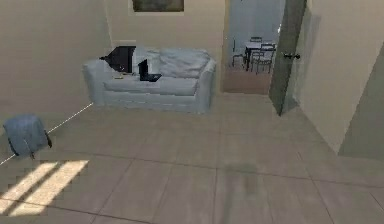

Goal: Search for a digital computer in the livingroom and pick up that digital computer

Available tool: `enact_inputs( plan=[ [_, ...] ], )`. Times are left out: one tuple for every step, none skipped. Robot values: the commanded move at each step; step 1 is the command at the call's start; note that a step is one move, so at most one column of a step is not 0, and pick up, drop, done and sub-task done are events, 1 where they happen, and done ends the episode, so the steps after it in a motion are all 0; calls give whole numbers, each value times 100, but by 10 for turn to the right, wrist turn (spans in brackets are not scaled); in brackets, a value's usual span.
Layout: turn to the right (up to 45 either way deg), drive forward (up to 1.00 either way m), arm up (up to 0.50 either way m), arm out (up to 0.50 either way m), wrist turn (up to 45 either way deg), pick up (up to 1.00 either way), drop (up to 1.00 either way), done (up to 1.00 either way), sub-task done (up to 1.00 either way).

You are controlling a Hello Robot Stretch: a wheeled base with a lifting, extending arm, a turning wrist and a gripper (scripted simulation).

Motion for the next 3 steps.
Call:
enact_inputs(
  plan=[
    [0,100,0,0,0,0,0,0,0],
    [0,100,0,0,0,0,0,0,0],
    [0,20,0,0,0,0,0,0,0]
  ],
)
